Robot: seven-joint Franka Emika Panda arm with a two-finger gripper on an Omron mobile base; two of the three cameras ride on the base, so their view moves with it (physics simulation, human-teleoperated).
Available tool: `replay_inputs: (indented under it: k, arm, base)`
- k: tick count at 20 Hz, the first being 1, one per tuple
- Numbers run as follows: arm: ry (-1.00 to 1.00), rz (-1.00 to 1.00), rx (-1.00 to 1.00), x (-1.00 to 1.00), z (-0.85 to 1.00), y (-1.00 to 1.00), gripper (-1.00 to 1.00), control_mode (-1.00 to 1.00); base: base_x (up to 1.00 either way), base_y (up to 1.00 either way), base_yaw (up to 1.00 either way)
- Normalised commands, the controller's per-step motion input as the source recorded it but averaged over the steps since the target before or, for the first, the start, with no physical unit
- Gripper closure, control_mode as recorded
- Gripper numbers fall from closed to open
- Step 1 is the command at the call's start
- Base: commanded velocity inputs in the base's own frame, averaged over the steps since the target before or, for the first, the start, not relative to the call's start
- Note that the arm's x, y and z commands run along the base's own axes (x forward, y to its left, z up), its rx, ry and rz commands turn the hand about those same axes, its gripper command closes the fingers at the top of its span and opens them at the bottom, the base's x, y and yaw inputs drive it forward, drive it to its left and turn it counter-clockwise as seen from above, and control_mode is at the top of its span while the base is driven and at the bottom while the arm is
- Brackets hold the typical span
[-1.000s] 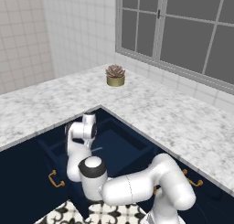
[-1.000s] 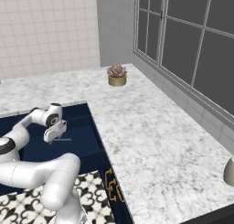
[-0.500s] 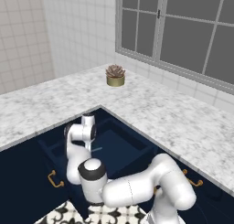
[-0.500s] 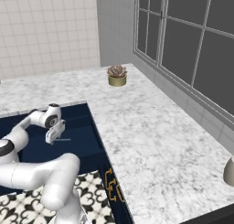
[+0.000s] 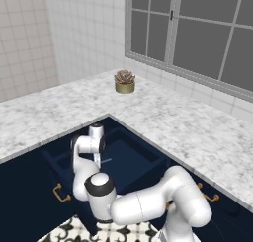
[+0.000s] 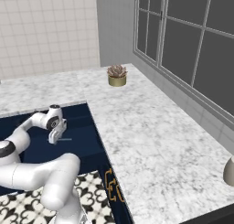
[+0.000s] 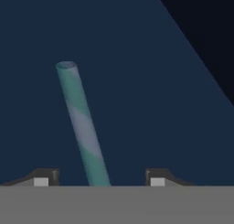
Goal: Take a straw from the drawer in front and place it inside the glass cup on the dining counter.
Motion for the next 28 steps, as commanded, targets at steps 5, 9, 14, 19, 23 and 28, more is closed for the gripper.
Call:
replay_inputs:
  k: [5, 9, 14, 19, 23, 28]
  arm:
    - [0.00, 0.04, 0.00, -0.14, -0.98, 0.05, 1.00, -1.00]
    - [-0.08, 0.03, 0.00, -0.46, -0.69, 0.00, 1.00, -1.00]
    - [-0.10, 0.00, 0.00, -0.49, -0.07, 0.00, 1.00, -1.00]
    - [-0.14, 0.00, 0.04, -0.74, 0.80, -0.05, 1.00, -1.00]
    - [-0.09, 0.00, 0.22, -0.74, 1.00, -0.26, 1.00, -1.00]
    - [-0.01, -0.01, 0.30, -0.32, 1.00, -0.10, 1.00, -1.00]
  base:
    - [0.00, 0.00, 0.00]
    - [0.00, 0.00, 0.00]
    - [0.00, 0.00, 0.00]
    - [0.00, 0.00, 0.00]
    - [0.00, 0.00, 0.00]
    - [0.00, 0.00, 0.00]
